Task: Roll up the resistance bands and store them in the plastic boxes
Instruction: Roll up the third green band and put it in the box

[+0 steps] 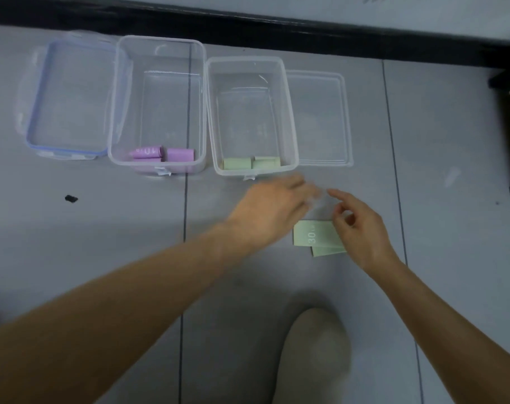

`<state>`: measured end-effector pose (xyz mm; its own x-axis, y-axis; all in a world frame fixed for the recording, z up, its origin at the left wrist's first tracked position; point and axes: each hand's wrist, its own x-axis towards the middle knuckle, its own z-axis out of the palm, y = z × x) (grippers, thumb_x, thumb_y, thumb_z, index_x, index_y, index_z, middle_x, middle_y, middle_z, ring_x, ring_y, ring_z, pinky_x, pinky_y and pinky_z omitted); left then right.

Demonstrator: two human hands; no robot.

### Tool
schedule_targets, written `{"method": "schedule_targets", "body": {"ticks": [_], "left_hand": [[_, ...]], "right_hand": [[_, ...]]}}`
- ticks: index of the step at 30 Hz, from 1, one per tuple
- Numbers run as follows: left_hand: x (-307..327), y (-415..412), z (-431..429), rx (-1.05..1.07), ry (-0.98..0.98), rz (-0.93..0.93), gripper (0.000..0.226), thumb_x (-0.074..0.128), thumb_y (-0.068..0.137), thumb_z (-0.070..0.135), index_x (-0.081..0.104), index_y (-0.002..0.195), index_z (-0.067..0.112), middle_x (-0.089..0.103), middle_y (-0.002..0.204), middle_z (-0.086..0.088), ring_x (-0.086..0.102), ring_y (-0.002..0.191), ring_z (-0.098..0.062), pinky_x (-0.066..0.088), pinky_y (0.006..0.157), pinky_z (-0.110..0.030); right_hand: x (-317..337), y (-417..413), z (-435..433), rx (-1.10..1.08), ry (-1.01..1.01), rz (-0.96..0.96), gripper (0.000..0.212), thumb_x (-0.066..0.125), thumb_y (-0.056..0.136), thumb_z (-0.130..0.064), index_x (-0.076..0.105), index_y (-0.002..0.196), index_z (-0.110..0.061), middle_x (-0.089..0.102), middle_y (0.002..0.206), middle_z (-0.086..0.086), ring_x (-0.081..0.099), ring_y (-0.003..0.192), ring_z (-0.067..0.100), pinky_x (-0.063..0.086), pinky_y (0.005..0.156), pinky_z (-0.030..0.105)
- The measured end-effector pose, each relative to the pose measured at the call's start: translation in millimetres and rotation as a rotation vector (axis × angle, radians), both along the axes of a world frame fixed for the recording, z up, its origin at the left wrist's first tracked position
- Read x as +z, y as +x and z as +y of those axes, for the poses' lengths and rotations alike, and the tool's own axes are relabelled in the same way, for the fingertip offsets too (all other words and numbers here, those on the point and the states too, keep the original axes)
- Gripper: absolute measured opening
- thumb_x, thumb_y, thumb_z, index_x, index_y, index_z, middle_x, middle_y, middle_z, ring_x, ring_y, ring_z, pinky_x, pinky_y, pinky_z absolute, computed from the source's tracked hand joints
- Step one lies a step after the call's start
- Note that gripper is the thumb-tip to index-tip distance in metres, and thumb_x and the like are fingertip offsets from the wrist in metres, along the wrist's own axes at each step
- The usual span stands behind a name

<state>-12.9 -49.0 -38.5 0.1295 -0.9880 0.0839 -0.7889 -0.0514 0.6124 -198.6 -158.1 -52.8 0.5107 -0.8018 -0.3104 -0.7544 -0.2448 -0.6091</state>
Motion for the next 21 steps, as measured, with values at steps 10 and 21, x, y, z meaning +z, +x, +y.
{"method": "schedule_targets", "body": {"ticks": [10,21], "left_hand": [[-54.8,-54.6,7.3,0.256,0.341,0.126,0.033,0.063,0.088,0.029,0.058,0.121,0.024,0.051,0.119,-0.001,0.057,0.105,-0.028,0.049,0.088,-0.041],[-41.1,-47.0,13.1,0.277,0.140,0.266,0.007,0.064,0.087,0.018,0.058,0.089,0.020,0.063,0.087,0.004,0.053,0.087,-0.019,0.047,0.079,-0.040]], "right_hand": [[-12.6,-32.0,24.5,0.192,-0.071,0.106,0.040,0.065,0.092,-0.029,0.059,0.131,-0.035,0.060,0.124,-0.013,0.060,0.102,0.008,0.047,0.090,0.026],[5.6,1.6,26.3,0.365,0.038,0.124,0.032,0.063,0.092,-0.029,0.061,0.122,-0.039,0.062,0.081,-0.011,0.059,0.080,0.013,0.047,0.074,0.032]]}}
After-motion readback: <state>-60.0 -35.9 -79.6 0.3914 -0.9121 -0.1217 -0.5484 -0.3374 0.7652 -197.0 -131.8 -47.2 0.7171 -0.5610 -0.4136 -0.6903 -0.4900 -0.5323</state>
